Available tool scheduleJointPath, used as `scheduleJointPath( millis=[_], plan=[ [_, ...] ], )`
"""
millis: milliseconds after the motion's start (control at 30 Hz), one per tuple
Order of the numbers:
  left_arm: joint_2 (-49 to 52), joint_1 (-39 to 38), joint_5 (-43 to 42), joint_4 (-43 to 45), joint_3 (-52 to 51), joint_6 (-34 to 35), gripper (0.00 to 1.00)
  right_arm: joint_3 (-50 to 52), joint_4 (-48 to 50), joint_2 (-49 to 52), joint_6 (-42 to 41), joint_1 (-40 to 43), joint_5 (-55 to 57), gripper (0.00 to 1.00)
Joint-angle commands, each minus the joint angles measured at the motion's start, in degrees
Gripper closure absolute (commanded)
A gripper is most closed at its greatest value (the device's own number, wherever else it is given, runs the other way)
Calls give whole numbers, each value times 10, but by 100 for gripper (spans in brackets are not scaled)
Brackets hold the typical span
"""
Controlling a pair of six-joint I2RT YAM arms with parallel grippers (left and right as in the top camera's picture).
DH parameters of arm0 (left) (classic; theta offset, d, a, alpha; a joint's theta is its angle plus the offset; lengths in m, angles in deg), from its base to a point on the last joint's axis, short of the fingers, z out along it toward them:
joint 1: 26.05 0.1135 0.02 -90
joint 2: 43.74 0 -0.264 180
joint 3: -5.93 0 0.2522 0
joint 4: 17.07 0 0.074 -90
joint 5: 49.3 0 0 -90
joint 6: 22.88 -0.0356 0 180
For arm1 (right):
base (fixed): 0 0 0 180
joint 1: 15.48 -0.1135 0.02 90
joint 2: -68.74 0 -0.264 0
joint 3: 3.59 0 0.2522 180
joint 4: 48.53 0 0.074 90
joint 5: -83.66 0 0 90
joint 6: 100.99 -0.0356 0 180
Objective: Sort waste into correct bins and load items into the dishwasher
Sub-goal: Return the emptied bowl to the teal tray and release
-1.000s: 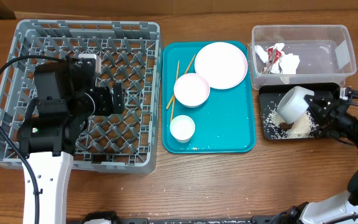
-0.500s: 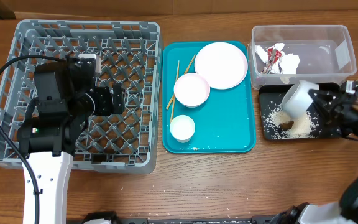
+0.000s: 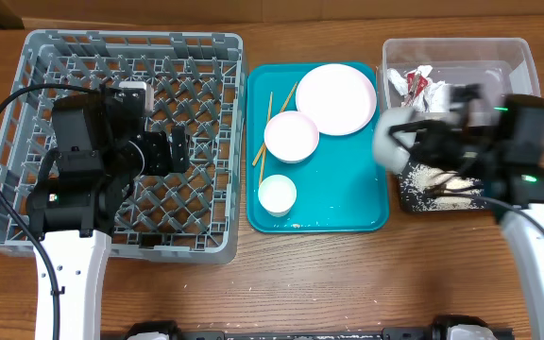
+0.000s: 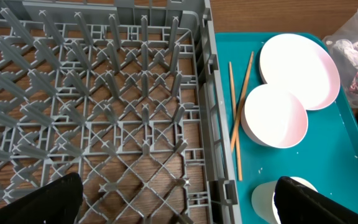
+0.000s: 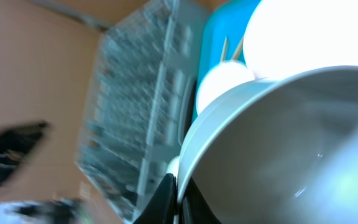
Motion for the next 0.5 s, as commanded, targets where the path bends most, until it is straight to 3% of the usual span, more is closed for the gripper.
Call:
scheduleJointPath(
  millis=[0, 167, 467],
  plan=[
    [3, -1, 0, 1, 12, -9, 0, -43, -21, 25, 10, -111, 253, 96],
    [3, -1, 0, 1, 12, -9, 0, -54, -37, 94, 10, -212, 372, 96],
    [3, -1, -1, 1, 12, -9, 0, -54, -35, 228, -3, -249, 383, 96]
  ],
)
